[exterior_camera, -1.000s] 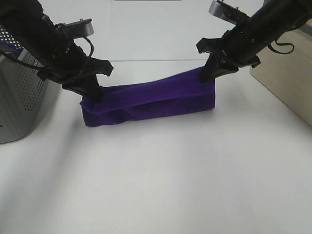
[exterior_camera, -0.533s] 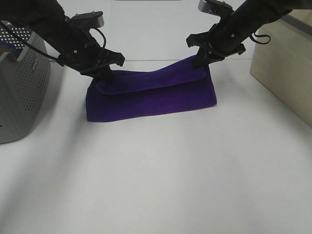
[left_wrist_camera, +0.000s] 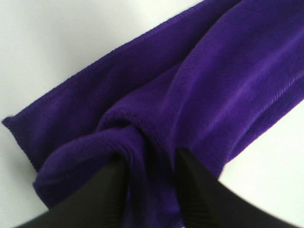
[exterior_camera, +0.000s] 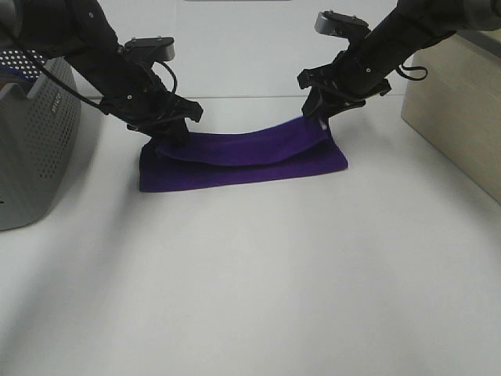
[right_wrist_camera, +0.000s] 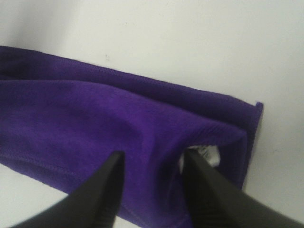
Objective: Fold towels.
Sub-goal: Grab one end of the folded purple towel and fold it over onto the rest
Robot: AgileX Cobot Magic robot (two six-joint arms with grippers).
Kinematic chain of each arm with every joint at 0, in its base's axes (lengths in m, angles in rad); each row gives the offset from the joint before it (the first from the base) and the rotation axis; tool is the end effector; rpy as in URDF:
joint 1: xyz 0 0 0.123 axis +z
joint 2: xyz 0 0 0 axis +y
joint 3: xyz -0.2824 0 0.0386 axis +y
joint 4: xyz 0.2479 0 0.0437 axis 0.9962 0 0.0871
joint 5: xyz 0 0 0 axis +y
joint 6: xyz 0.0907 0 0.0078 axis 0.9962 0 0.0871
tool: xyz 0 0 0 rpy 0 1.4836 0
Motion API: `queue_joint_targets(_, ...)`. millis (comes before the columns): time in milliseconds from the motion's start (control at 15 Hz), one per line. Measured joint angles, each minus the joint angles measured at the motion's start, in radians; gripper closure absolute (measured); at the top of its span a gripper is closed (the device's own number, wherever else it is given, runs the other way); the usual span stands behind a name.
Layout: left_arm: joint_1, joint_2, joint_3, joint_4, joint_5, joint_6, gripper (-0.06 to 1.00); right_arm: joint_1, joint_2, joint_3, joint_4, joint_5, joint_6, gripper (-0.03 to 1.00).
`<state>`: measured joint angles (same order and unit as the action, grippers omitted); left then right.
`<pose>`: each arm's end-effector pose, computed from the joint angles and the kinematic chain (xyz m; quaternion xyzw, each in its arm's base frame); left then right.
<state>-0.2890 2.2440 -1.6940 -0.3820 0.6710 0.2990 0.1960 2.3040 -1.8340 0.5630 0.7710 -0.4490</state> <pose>0.4547 -0.1572 0.1485 0.1633 0.9520 -0.1464 0.2136 0.4827 0.1304 0.1595 -0.1510 0.9405 0.2037 0.2264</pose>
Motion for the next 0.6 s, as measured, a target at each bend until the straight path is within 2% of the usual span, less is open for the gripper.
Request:
queue_joint_targets(133, 0.000, 0.000, -0.015, 0.064, 0.074, -0.083, 0.30, 0.000, 0.000, -0.002, -0.042, 0.085, 0.003, 0.25)
queue_joint_targets(200, 0.000, 0.000, -0.021, 0.089, 0.098, -0.111, 0.26, 0.000, 0.000, -0.002, -0.060, 0.117, 0.008, 0.21)
queue_joint_targets(267, 0.000, 0.000, -0.038, 0.162, 0.163, -0.174, 0.19, 0.000, 0.000, -0.002, -0.094, 0.172, 0.031, 0.16)
queue_joint_targets(400, 0.005, 0.000, -0.069, 0.245, 0.229, -0.231, 0.16, 0.000, -0.011, -0.003, -0.162, 0.230, 0.099, 0.14)
queue_joint_targets(533, 0.034, 0.004, -0.082, 0.224, 0.251, -0.219, 0.15, 0.000, -0.048, -0.005, -0.209, 0.283, 0.156, 0.13)
queue_joint_targets(600, 0.085, 0.037, -0.084, 0.105, 0.256, -0.123, 0.15, 0.000, -0.096, -0.006, -0.217, 0.334, 0.188, 0.13)
